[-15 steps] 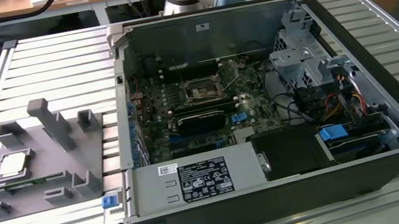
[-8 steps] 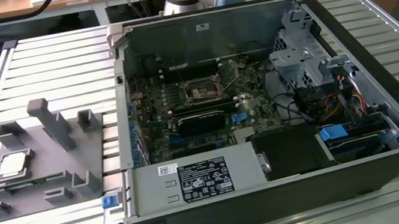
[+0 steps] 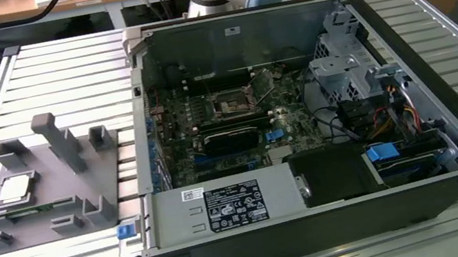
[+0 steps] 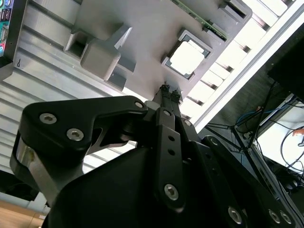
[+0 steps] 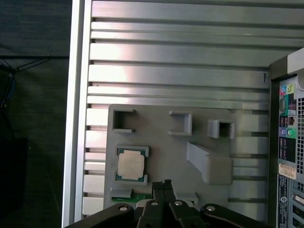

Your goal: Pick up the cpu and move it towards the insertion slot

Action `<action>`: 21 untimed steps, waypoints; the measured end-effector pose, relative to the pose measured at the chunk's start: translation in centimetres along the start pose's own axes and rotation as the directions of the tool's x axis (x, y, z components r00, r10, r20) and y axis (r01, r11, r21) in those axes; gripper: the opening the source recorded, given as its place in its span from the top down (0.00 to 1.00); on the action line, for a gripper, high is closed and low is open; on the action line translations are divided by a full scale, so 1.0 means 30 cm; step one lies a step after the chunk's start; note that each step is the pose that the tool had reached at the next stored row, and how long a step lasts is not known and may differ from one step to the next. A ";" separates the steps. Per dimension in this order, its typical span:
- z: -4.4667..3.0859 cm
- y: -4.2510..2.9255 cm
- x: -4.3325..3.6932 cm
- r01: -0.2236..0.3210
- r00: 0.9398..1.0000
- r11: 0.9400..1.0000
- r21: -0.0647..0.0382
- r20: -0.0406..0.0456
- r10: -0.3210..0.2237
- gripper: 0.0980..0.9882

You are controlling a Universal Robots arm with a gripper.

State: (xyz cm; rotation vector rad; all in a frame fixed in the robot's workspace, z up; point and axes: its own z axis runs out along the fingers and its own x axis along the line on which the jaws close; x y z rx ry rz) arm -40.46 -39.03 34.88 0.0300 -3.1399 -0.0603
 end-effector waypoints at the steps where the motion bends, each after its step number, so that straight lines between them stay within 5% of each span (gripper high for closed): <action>1: 0.000 0.000 0.000 0.000 1.000 1.000 0.000 0.000 0.000 0.99; 21: 0.015 -0.011 0.020 0.000 1.000 1.000 0.000 0.000 0.000 0.99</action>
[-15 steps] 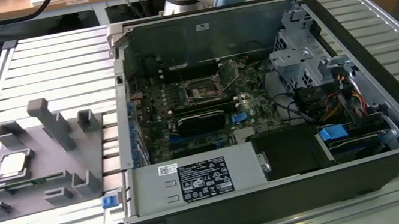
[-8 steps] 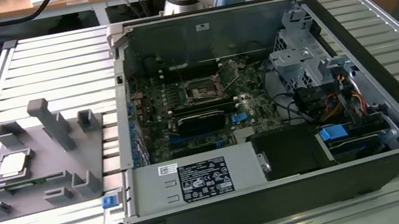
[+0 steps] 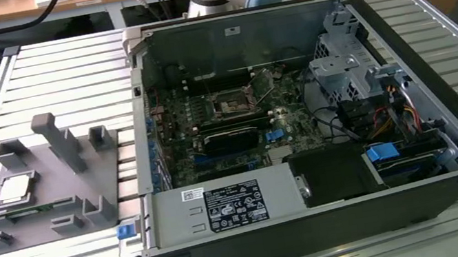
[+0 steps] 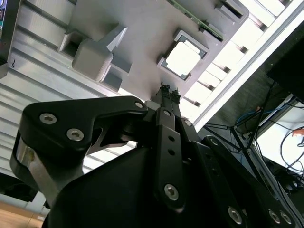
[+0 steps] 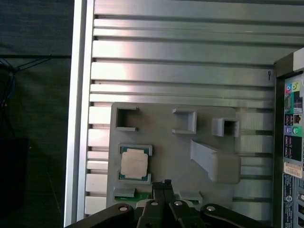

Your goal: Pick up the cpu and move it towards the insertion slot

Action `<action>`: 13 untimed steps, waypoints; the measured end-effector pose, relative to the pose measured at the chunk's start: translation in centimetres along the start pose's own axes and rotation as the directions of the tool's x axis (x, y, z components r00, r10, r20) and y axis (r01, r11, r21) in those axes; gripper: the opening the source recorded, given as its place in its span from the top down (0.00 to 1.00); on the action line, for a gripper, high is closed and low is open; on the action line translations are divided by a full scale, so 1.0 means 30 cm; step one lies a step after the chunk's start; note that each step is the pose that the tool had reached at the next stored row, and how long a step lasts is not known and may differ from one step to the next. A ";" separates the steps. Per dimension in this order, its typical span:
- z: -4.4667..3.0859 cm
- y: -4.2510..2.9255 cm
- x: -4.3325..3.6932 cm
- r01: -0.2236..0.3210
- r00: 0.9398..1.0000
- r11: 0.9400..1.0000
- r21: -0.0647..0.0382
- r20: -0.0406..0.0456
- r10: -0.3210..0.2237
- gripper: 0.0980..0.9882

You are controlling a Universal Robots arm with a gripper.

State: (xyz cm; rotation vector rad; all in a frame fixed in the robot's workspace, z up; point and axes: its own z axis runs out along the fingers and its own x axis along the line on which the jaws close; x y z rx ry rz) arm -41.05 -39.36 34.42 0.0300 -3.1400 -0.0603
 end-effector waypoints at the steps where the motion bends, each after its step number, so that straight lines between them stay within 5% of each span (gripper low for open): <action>1: 0.002 0.000 0.000 0.000 1.000 1.000 0.000 0.000 0.000 0.99; 8: 0.019 -0.003 0.001 0.001 1.000 1.000 0.000 0.000 -0.001 0.98; 13: 0.029 -0.007 0.001 0.002 1.000 1.000 0.000 0.000 -0.002 0.78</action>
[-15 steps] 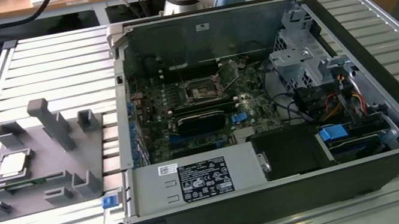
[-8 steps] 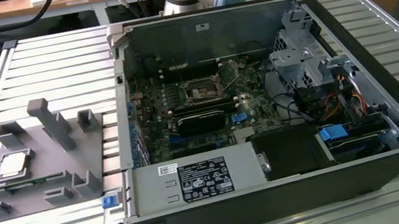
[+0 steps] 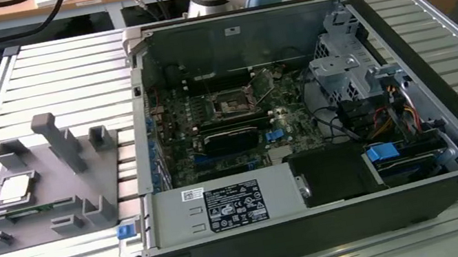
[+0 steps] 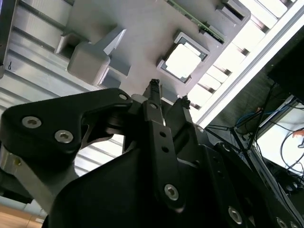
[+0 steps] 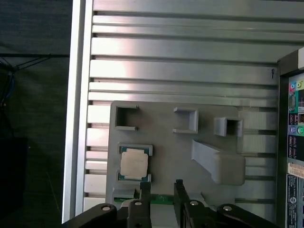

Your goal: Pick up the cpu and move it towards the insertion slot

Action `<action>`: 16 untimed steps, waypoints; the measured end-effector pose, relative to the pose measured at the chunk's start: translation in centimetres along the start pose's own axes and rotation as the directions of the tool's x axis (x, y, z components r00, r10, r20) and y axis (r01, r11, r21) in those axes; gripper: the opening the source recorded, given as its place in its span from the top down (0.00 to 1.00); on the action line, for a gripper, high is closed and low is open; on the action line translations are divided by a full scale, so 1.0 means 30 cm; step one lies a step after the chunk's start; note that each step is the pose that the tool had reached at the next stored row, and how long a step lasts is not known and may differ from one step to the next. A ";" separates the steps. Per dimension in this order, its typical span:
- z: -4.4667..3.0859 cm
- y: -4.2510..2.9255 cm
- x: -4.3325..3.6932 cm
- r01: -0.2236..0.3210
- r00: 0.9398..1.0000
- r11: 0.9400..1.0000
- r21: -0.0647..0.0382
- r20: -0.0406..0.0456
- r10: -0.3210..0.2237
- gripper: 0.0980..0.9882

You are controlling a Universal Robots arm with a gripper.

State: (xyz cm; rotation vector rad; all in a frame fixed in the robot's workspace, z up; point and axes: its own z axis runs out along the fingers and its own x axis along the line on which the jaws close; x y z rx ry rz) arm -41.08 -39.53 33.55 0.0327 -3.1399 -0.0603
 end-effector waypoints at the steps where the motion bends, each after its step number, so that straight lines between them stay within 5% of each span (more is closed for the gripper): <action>1: 0.002 -0.001 0.000 0.000 1.000 1.000 0.000 0.000 0.000 0.71; 9: 0.023 -0.008 0.005 0.001 1.000 1.000 0.000 0.000 -0.001 0.38; 16: 0.042 -0.013 0.010 0.001 1.000 1.000 0.000 0.000 -0.001 0.37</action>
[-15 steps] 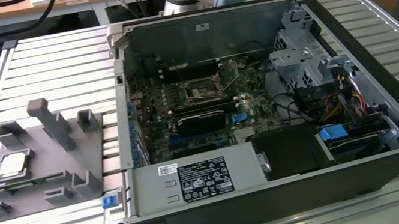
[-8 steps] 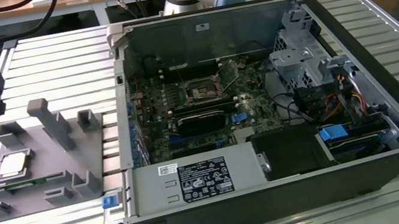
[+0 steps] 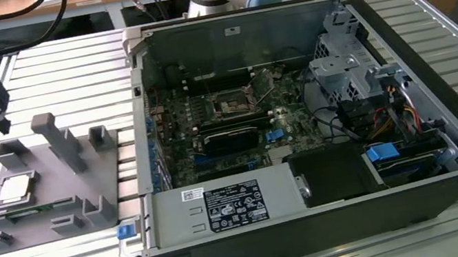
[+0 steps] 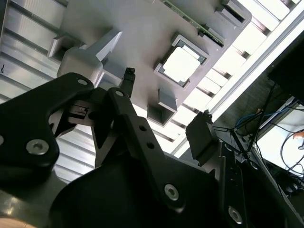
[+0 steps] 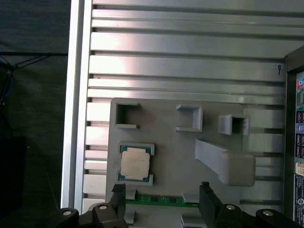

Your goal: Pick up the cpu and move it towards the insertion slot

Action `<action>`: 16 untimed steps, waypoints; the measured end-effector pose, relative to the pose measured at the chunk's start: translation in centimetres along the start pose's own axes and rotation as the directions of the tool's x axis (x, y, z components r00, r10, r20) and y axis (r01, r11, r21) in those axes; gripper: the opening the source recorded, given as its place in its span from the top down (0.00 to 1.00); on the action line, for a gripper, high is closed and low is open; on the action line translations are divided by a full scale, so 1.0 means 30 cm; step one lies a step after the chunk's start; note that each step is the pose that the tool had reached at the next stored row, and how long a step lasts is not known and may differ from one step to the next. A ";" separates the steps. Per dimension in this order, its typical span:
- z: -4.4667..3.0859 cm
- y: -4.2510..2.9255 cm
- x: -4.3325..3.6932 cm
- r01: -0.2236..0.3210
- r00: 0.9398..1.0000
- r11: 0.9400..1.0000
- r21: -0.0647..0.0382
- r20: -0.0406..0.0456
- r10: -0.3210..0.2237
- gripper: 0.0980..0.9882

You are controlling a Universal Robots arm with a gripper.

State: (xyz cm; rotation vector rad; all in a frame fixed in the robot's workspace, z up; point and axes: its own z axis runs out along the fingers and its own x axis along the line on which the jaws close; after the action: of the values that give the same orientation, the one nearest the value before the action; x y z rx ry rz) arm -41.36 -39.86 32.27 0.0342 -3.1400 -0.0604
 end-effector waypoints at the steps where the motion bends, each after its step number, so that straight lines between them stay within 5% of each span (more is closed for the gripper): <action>1: 0.002 0.000 0.001 0.000 1.000 1.000 0.000 0.000 0.000 0.31; 3: 0.005 -0.001 0.002 0.000 1.000 1.000 0.000 0.000 0.000 0.24; 16: 0.030 -0.003 0.008 0.000 1.000 1.000 0.000 0.000 0.000 0.24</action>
State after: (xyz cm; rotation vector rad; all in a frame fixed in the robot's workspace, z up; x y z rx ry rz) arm -41.61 -39.93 31.37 0.0345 -3.1398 -0.0603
